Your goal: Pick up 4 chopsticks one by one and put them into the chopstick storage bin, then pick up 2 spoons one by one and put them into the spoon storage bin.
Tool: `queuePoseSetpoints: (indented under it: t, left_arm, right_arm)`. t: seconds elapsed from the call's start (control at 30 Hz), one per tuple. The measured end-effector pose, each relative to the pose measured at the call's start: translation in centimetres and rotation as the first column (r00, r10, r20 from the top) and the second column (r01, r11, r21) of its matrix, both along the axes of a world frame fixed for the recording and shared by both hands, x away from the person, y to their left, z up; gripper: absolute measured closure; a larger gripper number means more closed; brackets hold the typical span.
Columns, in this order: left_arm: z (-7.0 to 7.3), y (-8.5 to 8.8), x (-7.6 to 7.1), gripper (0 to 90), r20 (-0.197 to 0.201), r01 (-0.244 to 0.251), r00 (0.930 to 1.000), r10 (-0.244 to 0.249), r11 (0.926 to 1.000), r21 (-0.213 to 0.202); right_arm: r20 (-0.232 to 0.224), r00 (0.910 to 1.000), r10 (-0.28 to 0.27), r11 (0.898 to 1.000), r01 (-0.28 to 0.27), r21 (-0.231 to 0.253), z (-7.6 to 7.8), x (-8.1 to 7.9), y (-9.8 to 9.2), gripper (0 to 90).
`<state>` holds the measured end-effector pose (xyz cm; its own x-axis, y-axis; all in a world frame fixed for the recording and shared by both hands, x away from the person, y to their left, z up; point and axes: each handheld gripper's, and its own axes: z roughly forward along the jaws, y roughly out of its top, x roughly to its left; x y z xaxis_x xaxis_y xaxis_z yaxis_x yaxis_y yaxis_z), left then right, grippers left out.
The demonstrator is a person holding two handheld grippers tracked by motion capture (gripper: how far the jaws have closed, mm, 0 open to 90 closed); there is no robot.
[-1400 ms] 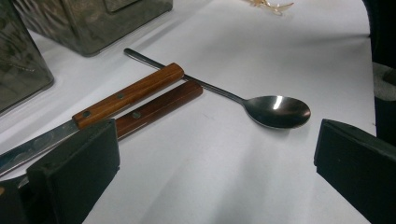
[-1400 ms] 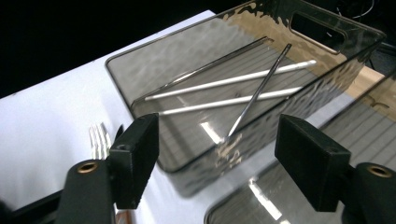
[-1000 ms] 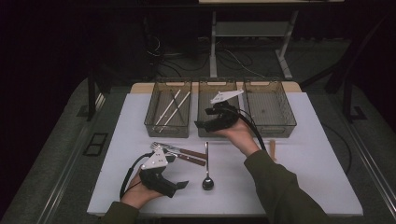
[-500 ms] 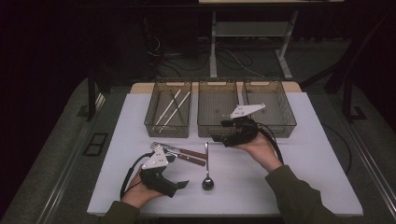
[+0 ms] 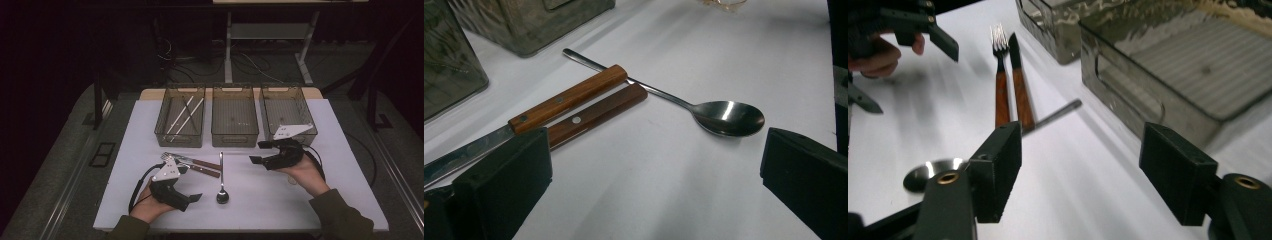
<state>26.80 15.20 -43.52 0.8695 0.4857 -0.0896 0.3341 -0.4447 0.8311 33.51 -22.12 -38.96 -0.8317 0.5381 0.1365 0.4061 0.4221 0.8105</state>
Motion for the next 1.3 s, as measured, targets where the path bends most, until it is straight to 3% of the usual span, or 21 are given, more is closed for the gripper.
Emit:
queuePoseSetpoints:
  t: [0.3,0.87,1.03,1.3]
  left_arm:
    - [0.0,0.0,0.0,0.0,-0.002,0.000,1.0000,0.000,1.0000,-0.001]
    - [0.0,0.0,0.0,0.0,0.003,0.004,1.0000,-0.004,1.0000,0.005]
    - [0.1,0.0,-0.1,0.0,0.004,0.002,1.0000,-0.002,1.0000,0.004]
    - [0.1,-0.1,-0.1,0.0,0.004,0.003,1.0000,-0.003,1.0000,0.005]
  right_arm:
    - [-0.037,0.9992,-0.016,0.999,0.015,-0.029,-1.0,-1.2,-2.3,51.2]
    - [-0.085,0.9901,-0.112,0.990,0.104,-0.098,-2.4,-3.8,-9.6,89.1]
    - [-0.098,0.9880,-0.119,0.988,0.108,-0.114,-2.8,-4.0,-10.8,89.6]
    - [-0.085,0.9888,-0.123,0.982,0.109,-0.152,-3.2,-3.3,-10.5,89.6]
